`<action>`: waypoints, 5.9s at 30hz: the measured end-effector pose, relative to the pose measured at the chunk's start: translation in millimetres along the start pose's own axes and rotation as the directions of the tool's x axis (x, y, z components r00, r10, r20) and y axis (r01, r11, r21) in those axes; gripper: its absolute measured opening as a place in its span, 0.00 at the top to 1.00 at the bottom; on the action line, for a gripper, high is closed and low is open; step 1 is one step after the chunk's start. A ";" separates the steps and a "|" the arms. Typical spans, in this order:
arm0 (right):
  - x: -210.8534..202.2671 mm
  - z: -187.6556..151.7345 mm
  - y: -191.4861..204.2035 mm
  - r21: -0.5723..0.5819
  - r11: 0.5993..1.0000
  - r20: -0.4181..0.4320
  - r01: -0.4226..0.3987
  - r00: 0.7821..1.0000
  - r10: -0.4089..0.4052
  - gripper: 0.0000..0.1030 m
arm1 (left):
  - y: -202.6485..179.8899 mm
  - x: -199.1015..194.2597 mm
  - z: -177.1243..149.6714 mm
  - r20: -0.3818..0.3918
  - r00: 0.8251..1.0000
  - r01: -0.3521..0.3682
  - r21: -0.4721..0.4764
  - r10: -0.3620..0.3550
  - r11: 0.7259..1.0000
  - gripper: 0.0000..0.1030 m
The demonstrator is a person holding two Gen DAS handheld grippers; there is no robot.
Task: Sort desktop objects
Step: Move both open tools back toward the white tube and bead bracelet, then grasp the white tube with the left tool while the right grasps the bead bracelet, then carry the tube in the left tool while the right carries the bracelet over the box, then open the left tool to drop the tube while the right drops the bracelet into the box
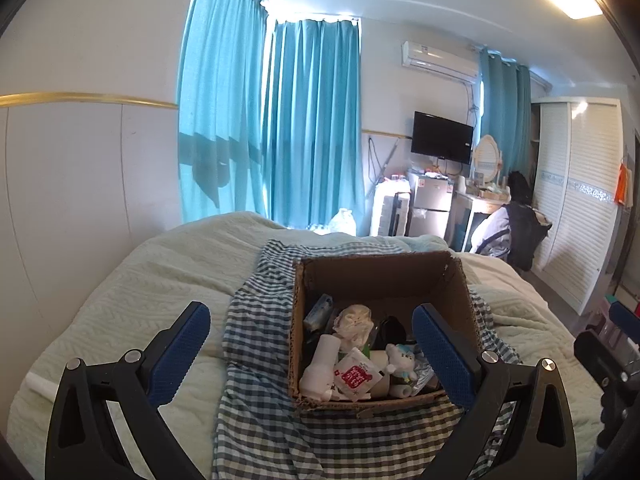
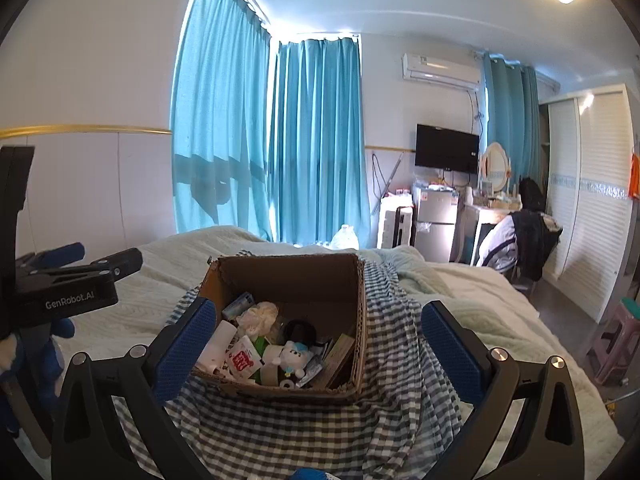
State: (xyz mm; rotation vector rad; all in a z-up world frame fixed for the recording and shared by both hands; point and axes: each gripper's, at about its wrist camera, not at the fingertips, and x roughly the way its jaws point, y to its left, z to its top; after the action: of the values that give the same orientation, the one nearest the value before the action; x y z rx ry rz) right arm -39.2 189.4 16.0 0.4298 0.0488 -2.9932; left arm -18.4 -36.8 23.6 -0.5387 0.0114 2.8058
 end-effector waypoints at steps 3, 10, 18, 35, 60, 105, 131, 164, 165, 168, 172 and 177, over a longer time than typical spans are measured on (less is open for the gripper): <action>-1.6 -7.3 -2.4 -0.027 1.000 -0.011 -0.007 1.000 0.006 0.00 | -0.8 -1.4 -12.0 -0.014 1.000 0.016 0.020 -0.016 1.000 0.00; 12.0 -38.5 -11.0 -0.052 0.997 -0.115 -0.049 0.992 0.043 0.00 | -12.0 3.0 -50.8 -0.081 0.996 0.031 0.040 -0.027 0.999 0.00; 35.1 -76.7 -7.4 -0.126 0.987 -0.214 -0.103 0.974 0.074 0.01 | -33.7 26.3 -97.4 -0.221 0.973 0.075 0.064 -0.059 0.995 0.06; 109.0 -169.5 -2.1 -0.137 0.964 -0.577 -0.230 0.809 0.110 0.49 | -69.8 69.3 -193.3 -0.523 0.846 0.197 0.117 -0.108 0.973 0.23; 143.6 -236.2 2.0 -0.292 0.936 -0.737 -0.196 0.670 -0.090 0.82 | -77.3 108.4 -262.4 -0.740 0.656 0.283 0.059 -0.148 0.957 0.72; 2.8 -47.5 -5.6 -0.041 0.996 -0.125 -0.082 0.989 0.076 0.89 | -26.4 12.8 -36.5 -0.173 0.954 0.268 0.114 -0.246 0.957 0.78; 21.1 31.8 19.6 -0.037 0.989 0.053 -0.141 0.988 0.143 0.89 | -19.4 36.4 8.5 -0.055 0.968 0.248 0.095 -0.243 0.964 0.78; 168.0 42.0 2.2 -0.028 0.989 -0.002 -0.148 0.989 0.148 0.89 | -40.9 178.0 21.5 -0.111 0.964 0.247 0.043 -0.241 0.968 0.78; 175.7 39.0 2.4 -0.032 0.989 -0.011 -0.147 0.989 0.146 0.89 | -39.8 183.8 17.9 -0.121 0.964 0.243 0.041 -0.237 0.969 0.78; 197.3 28.4 0.5 -0.022 0.987 -0.044 -0.158 0.987 0.157 0.89 | -38.7 203.1 7.5 -0.162 0.960 0.237 0.034 -0.229 0.971 0.78; 228.5 12.5 -2.7 -0.017 0.988 -0.099 -0.154 0.984 0.151 0.89 | -38.9 224.0 -7.7 -0.209 0.952 0.239 0.051 -0.223 0.970 0.78; 258.2 -10.9 -11.6 0.016 0.989 -0.177 -0.150 0.973 0.150 0.89 | -42.1 246.8 -19.5 -0.260 0.940 0.240 0.050 -0.220 0.969 0.78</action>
State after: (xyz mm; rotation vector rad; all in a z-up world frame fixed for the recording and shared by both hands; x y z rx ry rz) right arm -283.6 172.6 -67.1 0.6691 0.0271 -2.7992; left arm -219.3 70.1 -82.5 -0.8184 0.1069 2.4817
